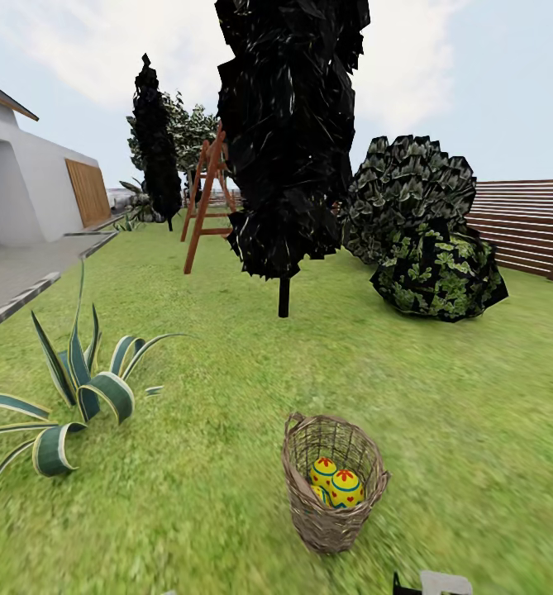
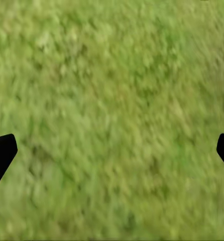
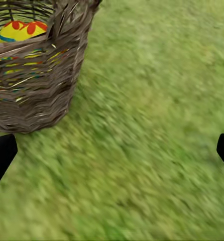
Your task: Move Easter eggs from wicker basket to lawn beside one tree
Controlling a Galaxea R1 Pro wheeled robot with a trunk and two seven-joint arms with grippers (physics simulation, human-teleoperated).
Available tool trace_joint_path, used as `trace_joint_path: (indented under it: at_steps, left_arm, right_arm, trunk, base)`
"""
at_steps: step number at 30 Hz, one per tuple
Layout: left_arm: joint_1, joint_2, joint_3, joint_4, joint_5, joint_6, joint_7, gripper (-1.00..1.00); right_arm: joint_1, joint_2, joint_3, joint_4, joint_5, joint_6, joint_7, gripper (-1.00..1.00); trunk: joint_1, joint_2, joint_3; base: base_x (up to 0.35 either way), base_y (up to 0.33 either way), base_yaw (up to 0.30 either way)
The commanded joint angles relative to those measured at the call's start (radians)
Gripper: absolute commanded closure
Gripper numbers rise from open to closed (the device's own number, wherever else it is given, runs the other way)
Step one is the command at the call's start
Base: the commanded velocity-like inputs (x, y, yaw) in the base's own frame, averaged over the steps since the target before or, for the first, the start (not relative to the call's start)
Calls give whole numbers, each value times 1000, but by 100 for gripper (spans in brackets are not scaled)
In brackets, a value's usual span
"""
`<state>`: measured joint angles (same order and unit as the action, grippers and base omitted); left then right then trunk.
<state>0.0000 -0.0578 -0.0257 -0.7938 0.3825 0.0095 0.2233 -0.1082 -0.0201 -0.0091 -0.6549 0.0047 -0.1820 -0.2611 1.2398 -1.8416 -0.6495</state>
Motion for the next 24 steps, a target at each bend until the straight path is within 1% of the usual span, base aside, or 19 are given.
trace_joint_path:
  at_steps: [1, 4, 8, 12, 14, 17, 19, 20, 21, 23, 24]
  left_arm:
    - [0, 0, -3, -2, 9, 0, 5, -100]
    - [0, 1, -3, 5, 13, -2, 1, -100]
    - [0, 2, -4, 31, 11, -4, -1, -100]
    - [0, 2, -5, 34, 8, -5, -1, -100]
    - [0, 3, -6, 35, 6, -5, -1, -100]
    - [0, 5, -5, 32, 5, -4, -1, -100]
    - [0, 8, -5, -2, 3, -1, 1, -100]
    - [0, 9, -6, -25, 3, 1, 2, -100]
    - [0, 9, -6, -35, 3, 2, 2, -100]
    - [0, 10, -7, -69, 2, 5, 5, -100]
    - [0, 10, -7, -78, 1, 5, 6, -100]
  right_arm:
    - [-1, 0, 0, 0, 0, -4, -2, -100]
    - [-1, 1, 1, -1, 0, -9, -3, -100]
    - [-1, 0, -1, 2, 0, -11, -3, -100]
    - [-1, -1, -5, -5, 0, -12, -4, -100]
    - [-1, -2, -6, -23, 1, -12, -5, -100]
    - [-1, -2, -4, -80, 1, -2, -6, -100]
    - [-1, -2, -5, -120, 1, 53, -7, -100]
    - [-1, -2, -6, -128, 1, 91, -7, -100]
    - [-1, -2, -7, -131, 1, 110, -7, -100]
    - [-1, -4, -9, -152, 1, 171, -7, -100]
    - [-1, -5, -10, -160, 1, 182, -7, -100]
  trunk:
    - [0, 0, -1]
    - [0, 0, -1]
    - [0, 0, -1]
    - [0, 0, -1]
    - [0, 0, -1]
    - [0, 0, -1]
    - [0, 0, -1]
    - [0, 0, -1]
    - [0, 0, -1]
    - [0, 0, -1]
    - [0, 0, -1]
  base:
    - [23, 0, 0]
    - [163, 58, 0]
    - [275, 114, 0]
    - [305, 104, 0]
    - [320, 43, 0]
    - [326, 35, 0]
    - [329, 20, 0]
    - [330, 10, 0]
    - [331, 8, 0]
    - [331, 4, 0]
    - [332, 3, 0]
